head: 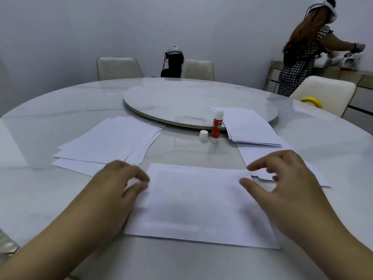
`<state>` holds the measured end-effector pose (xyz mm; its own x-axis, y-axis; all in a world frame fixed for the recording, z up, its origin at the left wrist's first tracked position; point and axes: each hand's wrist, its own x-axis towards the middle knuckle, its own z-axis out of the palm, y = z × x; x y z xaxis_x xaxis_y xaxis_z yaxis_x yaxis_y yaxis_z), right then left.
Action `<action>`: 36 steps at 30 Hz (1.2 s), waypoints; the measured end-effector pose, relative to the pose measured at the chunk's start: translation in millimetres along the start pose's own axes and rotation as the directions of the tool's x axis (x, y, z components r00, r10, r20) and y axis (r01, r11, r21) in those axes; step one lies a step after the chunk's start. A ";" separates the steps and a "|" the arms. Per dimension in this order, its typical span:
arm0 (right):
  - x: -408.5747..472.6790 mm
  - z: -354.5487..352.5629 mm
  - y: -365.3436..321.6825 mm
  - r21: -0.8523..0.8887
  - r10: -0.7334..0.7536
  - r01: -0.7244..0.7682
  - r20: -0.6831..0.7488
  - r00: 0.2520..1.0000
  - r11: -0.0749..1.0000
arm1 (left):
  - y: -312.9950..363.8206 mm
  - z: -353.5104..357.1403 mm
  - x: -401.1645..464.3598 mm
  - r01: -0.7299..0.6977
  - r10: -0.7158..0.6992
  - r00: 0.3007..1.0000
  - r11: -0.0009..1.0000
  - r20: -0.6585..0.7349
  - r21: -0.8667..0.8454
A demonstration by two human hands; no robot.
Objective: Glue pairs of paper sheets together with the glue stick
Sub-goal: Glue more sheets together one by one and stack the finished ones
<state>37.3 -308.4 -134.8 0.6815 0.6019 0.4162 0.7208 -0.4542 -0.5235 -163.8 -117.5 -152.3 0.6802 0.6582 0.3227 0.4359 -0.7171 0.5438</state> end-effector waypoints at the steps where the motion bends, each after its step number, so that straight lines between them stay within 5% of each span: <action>1: 2.0 2.7 -6.5 -0.012 -0.043 0.044 0.041 0.998 0.999 | 6.9 3.5 4.0 -0.024 0.025 0.997 1.000 -0.071 0.013; 3: 5.7 17.0 -17.6 -0.077 -0.097 0.115 0.206 0.974 0.990 | 25.8 16.3 12.2 -0.091 0.099 0.992 0.991 -0.073 0.097; 6: 4.1 43.9 -30.6 -0.142 -0.115 0.193 0.429 0.896 0.971 | 46.5 49.7 18.3 -0.189 0.152 0.974 0.954 0.166 0.231; 9: -1.3 59.1 -26.7 -0.196 -0.104 0.232 0.507 0.855 0.953 | 45.8 62.1 19.8 -0.221 0.112 0.940 0.920 0.322 0.325; 36: -13.5 41.1 -7.9 -0.328 0.111 0.044 0.440 0.891 0.944 | 31.1 45.2 7.9 -0.066 -0.080 0.947 0.899 0.310 0.433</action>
<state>17.3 -286.0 -166.8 0.6323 0.7746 -0.0143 0.7514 -0.6177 -0.2319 -118.2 -144.9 -167.9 0.7922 0.6099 0.0222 0.6023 -0.7872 0.1323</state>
